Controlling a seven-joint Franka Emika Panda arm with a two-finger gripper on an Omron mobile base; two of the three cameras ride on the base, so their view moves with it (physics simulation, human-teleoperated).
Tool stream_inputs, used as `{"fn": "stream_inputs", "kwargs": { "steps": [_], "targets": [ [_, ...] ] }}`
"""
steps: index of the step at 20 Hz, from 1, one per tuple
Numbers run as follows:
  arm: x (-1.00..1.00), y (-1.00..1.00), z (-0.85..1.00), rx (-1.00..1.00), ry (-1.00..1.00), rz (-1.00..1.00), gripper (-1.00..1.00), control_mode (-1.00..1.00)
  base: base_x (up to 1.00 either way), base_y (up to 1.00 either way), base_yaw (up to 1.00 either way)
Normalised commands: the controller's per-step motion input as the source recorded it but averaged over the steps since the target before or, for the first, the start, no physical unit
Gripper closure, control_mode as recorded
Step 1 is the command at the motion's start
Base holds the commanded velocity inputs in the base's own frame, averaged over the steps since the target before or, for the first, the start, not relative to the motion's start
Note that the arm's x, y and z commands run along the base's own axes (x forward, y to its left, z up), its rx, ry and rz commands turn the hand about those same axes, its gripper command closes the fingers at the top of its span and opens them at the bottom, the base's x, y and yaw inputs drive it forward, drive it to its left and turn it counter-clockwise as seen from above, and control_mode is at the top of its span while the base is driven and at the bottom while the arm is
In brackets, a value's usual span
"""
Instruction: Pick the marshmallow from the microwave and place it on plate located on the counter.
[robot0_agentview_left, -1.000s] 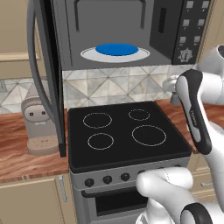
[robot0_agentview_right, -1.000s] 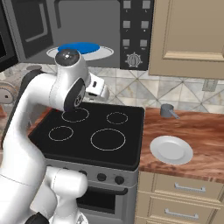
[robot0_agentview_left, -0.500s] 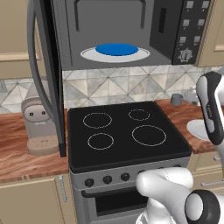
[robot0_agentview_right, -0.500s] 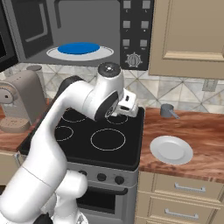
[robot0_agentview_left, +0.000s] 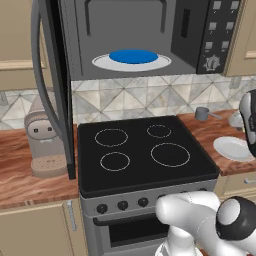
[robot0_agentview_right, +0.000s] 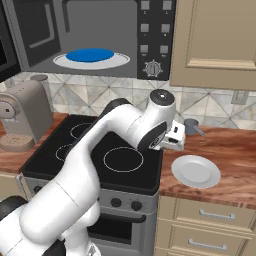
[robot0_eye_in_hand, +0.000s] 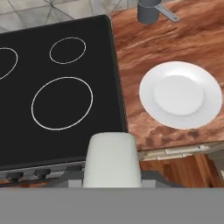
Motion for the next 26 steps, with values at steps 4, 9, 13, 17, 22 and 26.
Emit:
{"fn": "stream_inputs", "kwargs": {
  "steps": [4,9,13,17,22,26],
  "targets": [
    [0.08,-0.60,-0.53,0.00,0.07,0.00,1.00,-1.00,0.00,0.00,0.00],
    [0.04,-0.62,-0.56,0.00,0.06,0.00,1.00,-1.00,0.00,0.00,0.00],
    [0.09,-0.57,-0.46,0.00,0.05,0.00,1.00,-1.00,0.00,0.00,0.00],
    [0.21,-0.36,-0.30,0.00,0.03,0.00,1.00,-1.00,0.00,0.00,0.00],
    [0.19,-0.27,-0.23,0.00,0.01,0.00,1.00,-1.00,0.00,0.00,0.00],
    [0.44,0.00,-0.24,0.00,0.00,0.00,1.00,-1.00,0.00,0.00,0.00]
  ]
}}
